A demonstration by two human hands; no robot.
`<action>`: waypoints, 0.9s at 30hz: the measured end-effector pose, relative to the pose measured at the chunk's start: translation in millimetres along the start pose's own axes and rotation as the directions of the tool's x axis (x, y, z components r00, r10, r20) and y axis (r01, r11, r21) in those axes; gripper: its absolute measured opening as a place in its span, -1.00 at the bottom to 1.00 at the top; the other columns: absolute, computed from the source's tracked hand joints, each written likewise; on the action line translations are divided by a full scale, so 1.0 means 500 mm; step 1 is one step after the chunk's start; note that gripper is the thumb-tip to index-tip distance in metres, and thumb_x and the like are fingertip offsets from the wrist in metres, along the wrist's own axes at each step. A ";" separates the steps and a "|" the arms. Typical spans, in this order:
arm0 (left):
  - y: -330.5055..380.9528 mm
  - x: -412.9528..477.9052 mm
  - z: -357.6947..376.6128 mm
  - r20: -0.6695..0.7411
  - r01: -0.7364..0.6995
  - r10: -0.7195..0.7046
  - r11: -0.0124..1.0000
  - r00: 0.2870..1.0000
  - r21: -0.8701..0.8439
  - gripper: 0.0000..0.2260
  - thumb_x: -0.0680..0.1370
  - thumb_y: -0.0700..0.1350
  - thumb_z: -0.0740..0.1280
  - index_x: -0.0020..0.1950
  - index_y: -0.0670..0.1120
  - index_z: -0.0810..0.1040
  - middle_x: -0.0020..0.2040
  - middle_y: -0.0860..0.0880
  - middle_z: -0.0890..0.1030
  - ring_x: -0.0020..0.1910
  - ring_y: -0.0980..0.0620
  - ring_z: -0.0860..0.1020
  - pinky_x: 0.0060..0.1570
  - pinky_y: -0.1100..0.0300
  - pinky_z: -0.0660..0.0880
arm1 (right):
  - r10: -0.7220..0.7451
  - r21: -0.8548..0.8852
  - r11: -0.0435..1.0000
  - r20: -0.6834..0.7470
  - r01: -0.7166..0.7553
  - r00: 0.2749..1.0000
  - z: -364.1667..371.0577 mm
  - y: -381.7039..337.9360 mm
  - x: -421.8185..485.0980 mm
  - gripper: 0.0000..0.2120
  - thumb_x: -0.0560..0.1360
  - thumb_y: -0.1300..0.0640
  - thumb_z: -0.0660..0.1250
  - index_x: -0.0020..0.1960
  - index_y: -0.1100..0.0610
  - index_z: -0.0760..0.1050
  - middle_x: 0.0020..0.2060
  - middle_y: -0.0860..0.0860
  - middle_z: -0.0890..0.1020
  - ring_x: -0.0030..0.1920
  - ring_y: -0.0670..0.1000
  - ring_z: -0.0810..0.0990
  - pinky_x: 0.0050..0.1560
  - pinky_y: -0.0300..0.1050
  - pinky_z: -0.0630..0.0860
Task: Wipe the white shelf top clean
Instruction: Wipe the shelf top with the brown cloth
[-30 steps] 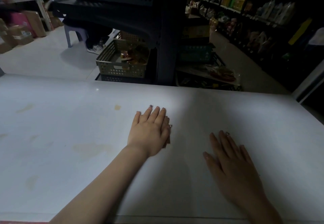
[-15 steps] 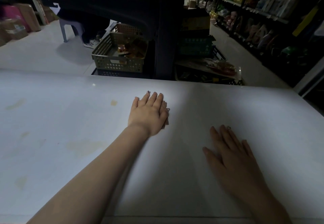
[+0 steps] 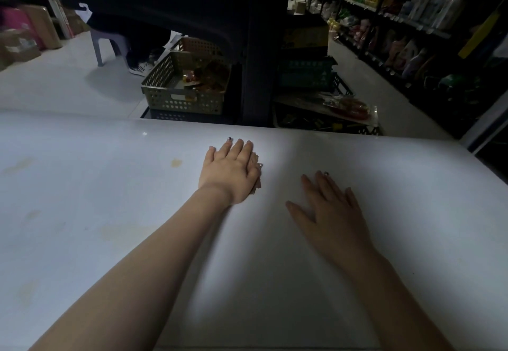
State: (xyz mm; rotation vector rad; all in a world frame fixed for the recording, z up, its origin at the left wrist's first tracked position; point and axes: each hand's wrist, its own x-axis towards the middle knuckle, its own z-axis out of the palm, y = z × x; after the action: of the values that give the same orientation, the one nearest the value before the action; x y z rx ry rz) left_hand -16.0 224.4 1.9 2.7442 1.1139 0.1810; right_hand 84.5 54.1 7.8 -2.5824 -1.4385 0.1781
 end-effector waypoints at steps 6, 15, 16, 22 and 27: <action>-0.008 0.023 -0.001 -0.002 0.006 -0.006 1.000 1.000 -0.002 -0.51 0.62 0.08 -0.08 0.53 0.00 -0.03 0.54 0.03 0.01 0.51 0.04 -0.11 0.43 0.01 -0.16 | 0.000 0.004 1.000 -0.011 0.000 1.000 0.000 -0.002 0.000 -0.38 0.55 -0.24 -0.03 0.53 -0.07 -0.12 0.52 -0.05 -0.14 0.49 -0.12 -0.23 0.46 -0.06 -0.27; -0.020 0.062 -0.001 -0.010 0.013 -0.012 1.000 1.000 0.011 -0.51 0.62 0.09 -0.09 0.53 -0.01 -0.01 0.54 0.02 0.05 0.51 0.02 -0.08 0.44 0.00 -0.13 | 0.000 -0.001 1.000 -0.042 0.000 0.999 0.008 0.001 0.008 -0.38 0.54 -0.27 -0.08 0.53 -0.06 -0.09 0.53 -0.04 -0.12 0.49 -0.11 -0.21 0.45 -0.09 -0.24; -0.021 0.067 -0.002 -0.011 0.013 -0.013 1.000 1.000 0.012 -0.52 0.62 0.08 -0.09 0.53 -0.01 0.00 0.54 0.02 0.05 0.51 0.02 -0.07 0.44 0.00 -0.12 | -0.002 -0.005 1.000 -0.040 0.002 0.999 0.007 0.001 0.008 -0.38 0.54 -0.28 -0.10 0.53 -0.06 -0.09 0.53 -0.04 -0.12 0.49 -0.11 -0.21 0.45 -0.09 -0.24; -0.028 0.098 -0.005 -0.007 0.022 -0.022 1.000 1.000 0.016 -0.52 0.62 0.08 -0.09 0.52 -0.01 0.02 0.53 0.01 0.07 0.51 0.01 -0.04 0.42 0.00 -0.10 | -0.007 0.007 1.000 -0.033 0.008 0.999 0.003 -0.001 0.007 -0.38 0.56 -0.22 -0.01 0.53 -0.06 -0.10 0.52 -0.04 -0.13 0.49 -0.11 -0.22 0.44 -0.11 -0.25; -0.031 0.122 -0.012 0.003 0.026 -0.026 1.000 1.000 0.003 -0.52 0.62 0.08 -0.08 0.52 -0.02 0.01 0.54 0.01 0.06 0.51 0.01 -0.05 0.42 0.01 -0.11 | -0.007 0.008 1.000 -0.036 0.007 0.999 0.003 -0.001 0.010 -0.38 0.55 -0.25 -0.04 0.53 -0.06 -0.12 0.52 -0.04 -0.14 0.49 -0.11 -0.22 0.44 -0.13 -0.25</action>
State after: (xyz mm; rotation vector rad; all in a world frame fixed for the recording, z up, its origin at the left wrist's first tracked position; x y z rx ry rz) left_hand 15.8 278.7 7.5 2.7307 1.1493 0.1717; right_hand 86.4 58.5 6.3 -2.5598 -1.4313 0.1356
